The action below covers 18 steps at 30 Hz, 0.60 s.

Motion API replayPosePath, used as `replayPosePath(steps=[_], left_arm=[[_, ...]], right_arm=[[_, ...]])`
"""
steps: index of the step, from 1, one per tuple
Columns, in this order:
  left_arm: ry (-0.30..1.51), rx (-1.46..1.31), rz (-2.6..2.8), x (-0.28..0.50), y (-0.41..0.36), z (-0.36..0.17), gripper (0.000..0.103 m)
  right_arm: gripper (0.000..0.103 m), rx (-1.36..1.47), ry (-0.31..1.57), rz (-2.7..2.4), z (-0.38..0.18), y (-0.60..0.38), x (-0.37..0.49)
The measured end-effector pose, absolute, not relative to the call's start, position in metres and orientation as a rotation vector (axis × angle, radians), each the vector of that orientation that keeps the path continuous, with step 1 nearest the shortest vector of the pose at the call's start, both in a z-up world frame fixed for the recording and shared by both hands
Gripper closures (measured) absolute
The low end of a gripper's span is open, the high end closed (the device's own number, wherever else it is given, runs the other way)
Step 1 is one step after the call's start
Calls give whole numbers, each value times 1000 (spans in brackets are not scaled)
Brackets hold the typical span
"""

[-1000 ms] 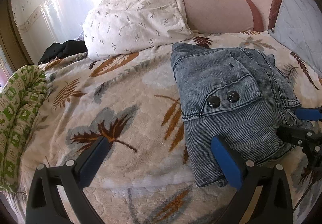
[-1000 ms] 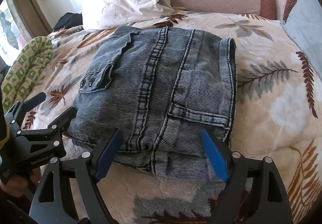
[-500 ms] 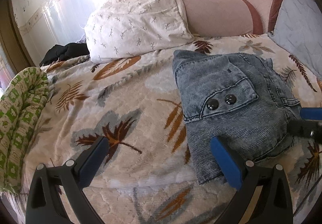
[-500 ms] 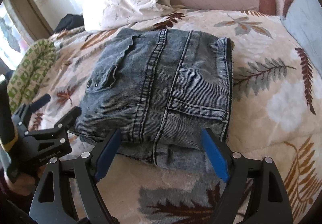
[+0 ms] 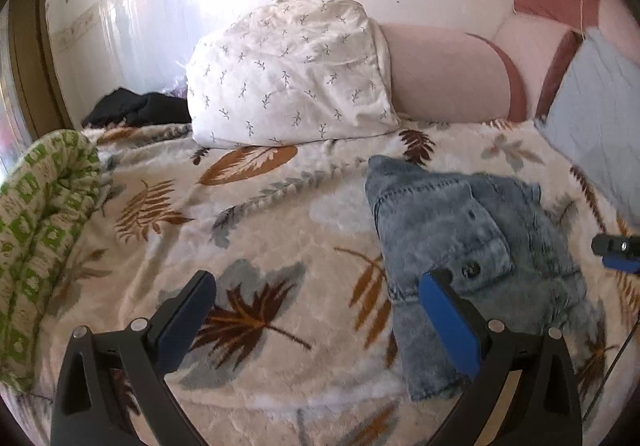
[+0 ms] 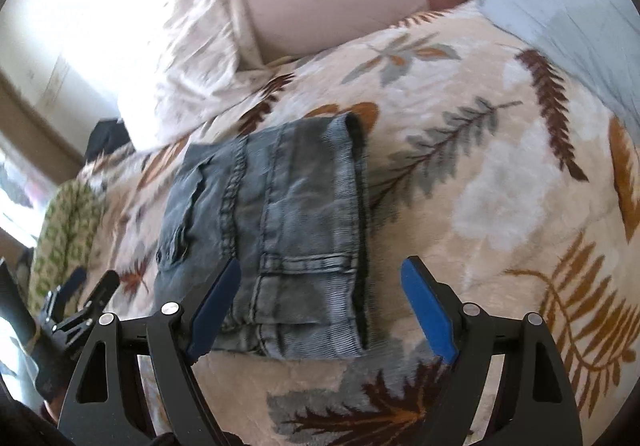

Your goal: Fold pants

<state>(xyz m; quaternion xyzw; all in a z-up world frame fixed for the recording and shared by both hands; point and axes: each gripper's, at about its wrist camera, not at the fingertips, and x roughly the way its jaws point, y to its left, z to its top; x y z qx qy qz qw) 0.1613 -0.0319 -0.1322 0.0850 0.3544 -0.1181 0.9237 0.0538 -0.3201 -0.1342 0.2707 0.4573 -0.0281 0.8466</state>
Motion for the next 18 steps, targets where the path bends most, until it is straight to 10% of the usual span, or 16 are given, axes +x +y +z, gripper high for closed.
replayPosePath(steps=[18], left_arm=[[842,120,-452,203,-70,-144,0]], right_arm=[[20,683,964,-93,-147,-340,77]])
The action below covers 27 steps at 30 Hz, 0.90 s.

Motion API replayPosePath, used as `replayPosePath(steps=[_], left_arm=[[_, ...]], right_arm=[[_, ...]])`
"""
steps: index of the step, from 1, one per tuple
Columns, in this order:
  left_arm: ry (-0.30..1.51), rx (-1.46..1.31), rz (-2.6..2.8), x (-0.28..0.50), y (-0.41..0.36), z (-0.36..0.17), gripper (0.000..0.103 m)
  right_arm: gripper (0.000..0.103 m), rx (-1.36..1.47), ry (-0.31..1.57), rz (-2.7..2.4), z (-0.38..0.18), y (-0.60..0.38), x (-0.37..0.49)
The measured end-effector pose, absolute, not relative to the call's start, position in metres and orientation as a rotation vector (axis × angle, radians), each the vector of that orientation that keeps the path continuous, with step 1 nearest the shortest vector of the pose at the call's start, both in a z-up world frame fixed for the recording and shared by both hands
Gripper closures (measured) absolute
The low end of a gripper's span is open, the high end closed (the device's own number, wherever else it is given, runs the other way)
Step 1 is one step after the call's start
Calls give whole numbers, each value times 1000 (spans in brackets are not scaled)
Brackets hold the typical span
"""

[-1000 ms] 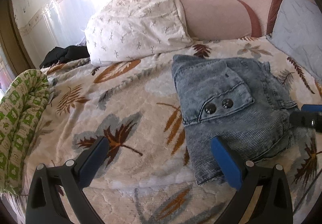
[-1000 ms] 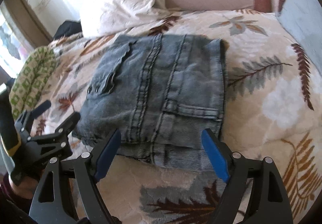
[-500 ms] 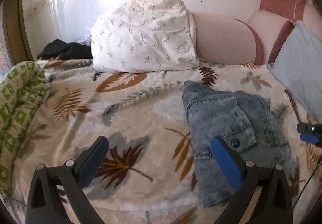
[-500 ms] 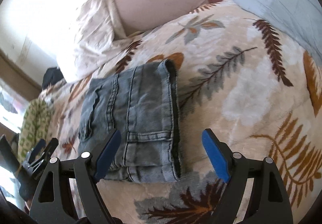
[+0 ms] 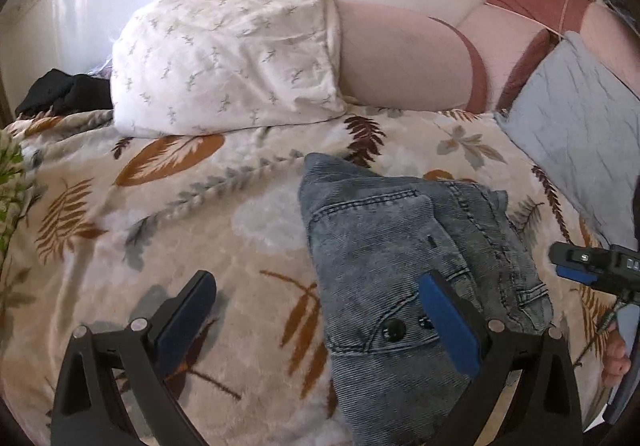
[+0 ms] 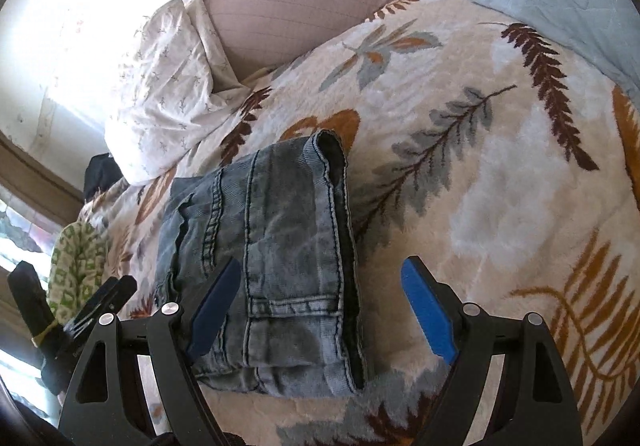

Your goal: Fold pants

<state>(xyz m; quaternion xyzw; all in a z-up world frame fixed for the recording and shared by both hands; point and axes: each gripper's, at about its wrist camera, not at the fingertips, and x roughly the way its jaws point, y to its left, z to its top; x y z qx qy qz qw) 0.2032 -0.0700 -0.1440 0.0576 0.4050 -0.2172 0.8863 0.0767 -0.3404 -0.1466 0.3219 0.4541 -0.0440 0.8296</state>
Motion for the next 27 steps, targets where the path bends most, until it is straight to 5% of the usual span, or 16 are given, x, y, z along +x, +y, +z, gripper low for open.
replayPosePath(steps=[27], left_arm=[[764,195,-426,191,-80,-136,0]], right_arm=[[20,646,990,-84,-159,-336,88]])
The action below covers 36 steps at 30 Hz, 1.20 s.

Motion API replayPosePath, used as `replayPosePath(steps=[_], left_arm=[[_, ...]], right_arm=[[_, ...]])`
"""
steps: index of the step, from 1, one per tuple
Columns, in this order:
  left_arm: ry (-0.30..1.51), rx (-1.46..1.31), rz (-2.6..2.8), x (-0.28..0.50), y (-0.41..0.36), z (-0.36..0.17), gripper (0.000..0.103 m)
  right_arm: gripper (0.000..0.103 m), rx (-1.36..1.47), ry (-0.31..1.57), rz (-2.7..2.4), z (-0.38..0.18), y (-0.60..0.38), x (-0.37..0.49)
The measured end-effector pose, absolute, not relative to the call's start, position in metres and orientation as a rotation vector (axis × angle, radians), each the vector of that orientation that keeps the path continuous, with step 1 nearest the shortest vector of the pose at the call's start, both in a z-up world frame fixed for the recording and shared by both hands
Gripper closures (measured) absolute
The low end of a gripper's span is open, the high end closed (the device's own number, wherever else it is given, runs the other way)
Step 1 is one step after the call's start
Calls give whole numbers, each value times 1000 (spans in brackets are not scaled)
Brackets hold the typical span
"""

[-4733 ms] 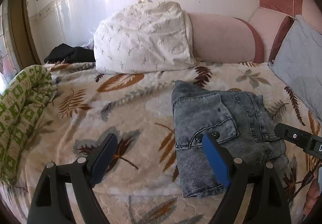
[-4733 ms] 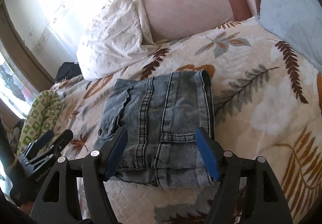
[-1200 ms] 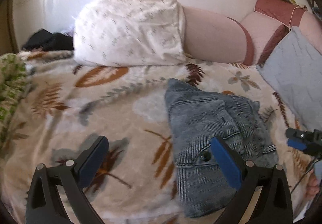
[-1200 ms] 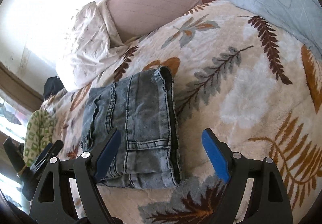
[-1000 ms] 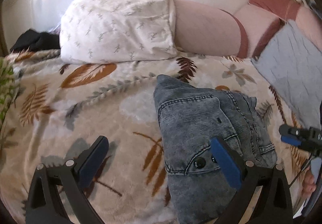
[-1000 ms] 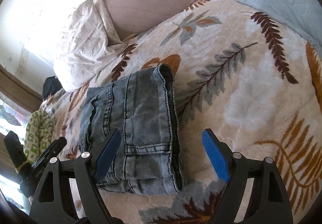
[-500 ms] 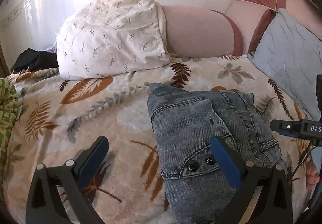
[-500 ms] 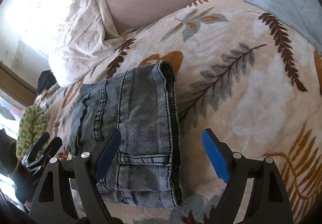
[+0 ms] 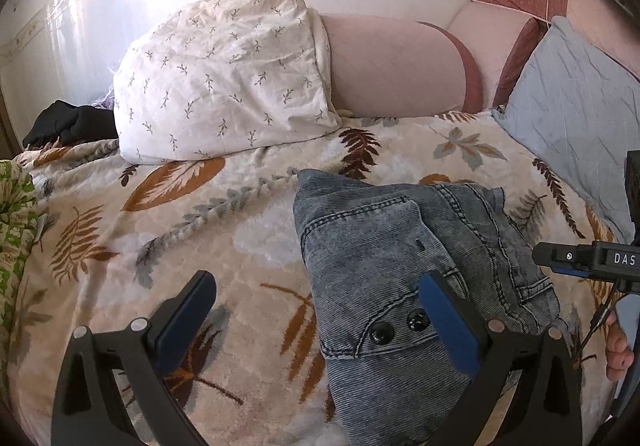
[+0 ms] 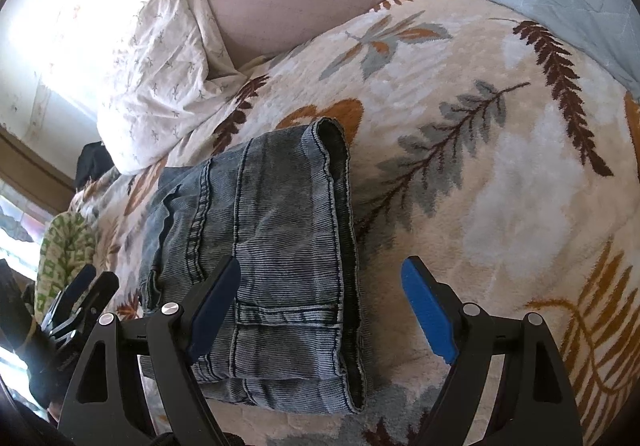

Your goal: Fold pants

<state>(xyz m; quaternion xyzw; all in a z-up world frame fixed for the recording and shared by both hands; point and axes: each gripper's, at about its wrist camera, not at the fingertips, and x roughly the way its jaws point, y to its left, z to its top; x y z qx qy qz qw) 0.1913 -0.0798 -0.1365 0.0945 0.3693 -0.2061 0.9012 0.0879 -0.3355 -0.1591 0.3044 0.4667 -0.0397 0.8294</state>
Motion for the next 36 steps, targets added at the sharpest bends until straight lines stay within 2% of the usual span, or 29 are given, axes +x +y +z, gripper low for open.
replayPosePath(steps=[36], left_arm=[[830,122,-547,192,-90,-158,0]], right_arm=[[20,721,973,-54,-177,-342,91]])
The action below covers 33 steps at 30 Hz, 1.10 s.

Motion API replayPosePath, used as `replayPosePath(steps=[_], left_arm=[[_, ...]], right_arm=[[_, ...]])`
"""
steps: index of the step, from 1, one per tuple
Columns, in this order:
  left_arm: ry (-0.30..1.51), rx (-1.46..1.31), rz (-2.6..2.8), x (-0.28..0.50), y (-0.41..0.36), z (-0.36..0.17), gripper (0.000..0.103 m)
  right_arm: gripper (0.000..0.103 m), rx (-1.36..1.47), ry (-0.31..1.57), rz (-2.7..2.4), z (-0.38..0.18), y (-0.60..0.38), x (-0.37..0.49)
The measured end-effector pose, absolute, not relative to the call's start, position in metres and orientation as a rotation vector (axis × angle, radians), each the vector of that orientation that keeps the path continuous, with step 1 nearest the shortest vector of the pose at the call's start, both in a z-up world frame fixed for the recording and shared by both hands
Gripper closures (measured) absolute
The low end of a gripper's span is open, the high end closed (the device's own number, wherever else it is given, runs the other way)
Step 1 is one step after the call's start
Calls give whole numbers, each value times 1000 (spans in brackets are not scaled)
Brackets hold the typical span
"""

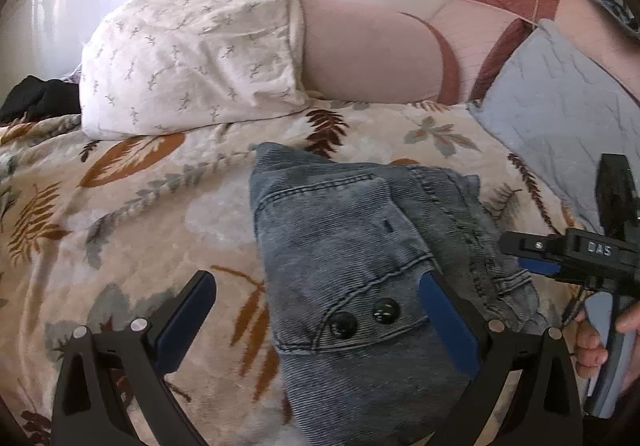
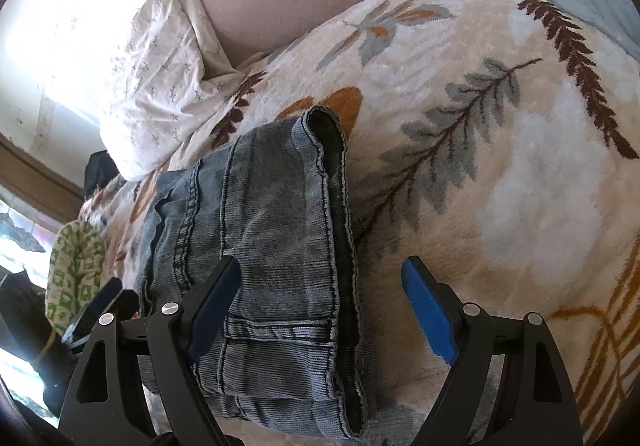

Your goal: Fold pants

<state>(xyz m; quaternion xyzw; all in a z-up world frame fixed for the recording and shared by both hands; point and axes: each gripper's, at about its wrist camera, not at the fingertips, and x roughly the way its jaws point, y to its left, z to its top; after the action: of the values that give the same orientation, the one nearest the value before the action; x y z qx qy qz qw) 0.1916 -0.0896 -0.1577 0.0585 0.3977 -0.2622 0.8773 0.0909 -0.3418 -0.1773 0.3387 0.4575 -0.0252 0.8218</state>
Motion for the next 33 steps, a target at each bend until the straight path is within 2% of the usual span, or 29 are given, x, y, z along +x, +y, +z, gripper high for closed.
replayPosePath(steps=[10,19,33], left_arm=[[966,20,-659,200,-97,-176,0],[960,19,-662,198,-100,-177,0],[938,-8,-694,197,-102,-177,15]], right_arm=[[20,741,992,-47,-183,-342,95],[16,739,975,-34,-186,-334,99],[12,790,942,78,-195,-325,115]])
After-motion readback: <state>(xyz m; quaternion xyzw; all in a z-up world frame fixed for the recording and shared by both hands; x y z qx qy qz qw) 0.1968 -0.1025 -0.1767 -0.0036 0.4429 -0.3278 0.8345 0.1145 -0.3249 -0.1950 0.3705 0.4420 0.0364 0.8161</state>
